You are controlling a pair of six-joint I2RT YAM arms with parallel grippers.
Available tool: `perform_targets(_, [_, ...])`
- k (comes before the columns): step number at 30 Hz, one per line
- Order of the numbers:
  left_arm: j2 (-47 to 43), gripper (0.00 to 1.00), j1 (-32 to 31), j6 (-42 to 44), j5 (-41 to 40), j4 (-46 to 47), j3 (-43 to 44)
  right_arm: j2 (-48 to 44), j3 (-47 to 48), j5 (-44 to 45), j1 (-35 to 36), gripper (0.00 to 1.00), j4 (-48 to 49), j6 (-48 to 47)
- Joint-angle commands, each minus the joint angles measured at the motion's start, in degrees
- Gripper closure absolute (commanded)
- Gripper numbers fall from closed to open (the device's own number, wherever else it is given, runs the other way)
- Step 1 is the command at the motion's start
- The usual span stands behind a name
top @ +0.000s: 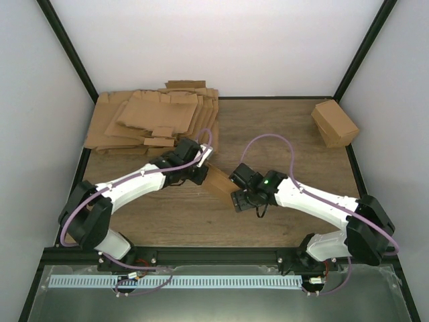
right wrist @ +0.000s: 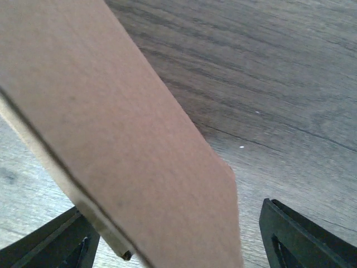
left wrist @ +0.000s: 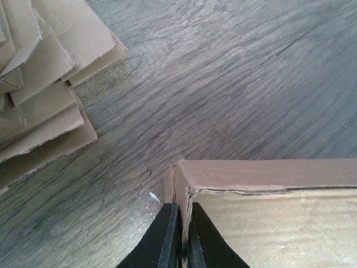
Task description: Fold the paper box
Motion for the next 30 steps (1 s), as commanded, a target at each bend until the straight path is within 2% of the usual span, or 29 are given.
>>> perform_targets(1, [0.69, 0.93, -0.78, 1.55, -1.48, -0.57, 0.85, -0.82, 1.65, 3.63, -0.91, 0.20, -1.89, 1.38])
perform_targets(4, [0.62, 0.93, -0.96, 1.54, -1.61, -0.57, 0.72, -1.10, 1.77, 3.27, -0.97, 0.20, -1.80, 1.19])
perform_targets(8, [0.76, 0.93, -1.40, 0.61, -2.10, -0.75, 0.78, -1.98, 2.81, 0.53, -1.02, 0.12, -1.49, 0.73])
perform_targets(11, [0.24, 0.93, -1.82, -0.89, -2.11, -0.46, 0.70, -4.61, 3.71, -1.65, -0.98, 0.10, -0.99, 1.19])
perform_targets(12, [-0.02, 0.90, -1.92, -1.40, -2.11, -0.22, 0.63, -5.26, 3.98, -2.07, -1.01, 0.11, -0.97, 1.50])
perform_targets(16, [-0.95, 0.67, -2.02, -3.25, -2.47, 0.71, 0.93, -6.15, 5.05, -2.00, -1.01, 0.18, -1.76, 3.40])
perform_targets(20, [-1.23, 0.57, -2.02, -4.54, -2.95, 0.24, 2.42, -6.01, 5.81, -0.65, -1.01, 0.27, -3.76, 6.71])
perform_targets(24, [-1.67, 0.57, -2.01, -4.95, -4.62, -0.14, 3.03, -6.76, 5.73, 0.60, -1.01, 0.41, -4.44, 8.61])
perform_targets(26, [-1.66, 0.62, -2.00, -4.75, -5.41, -0.66, 3.47, -6.96, 6.07, 0.58, -1.02, 0.50, -4.82, 9.12])
perform_targets(30, [-1.12, 0.70, -1.92, -4.48, -7.08, -1.65, 4.11, -6.73, 7.55, 0.46, -1.06, 0.51, -6.68, 10.88])
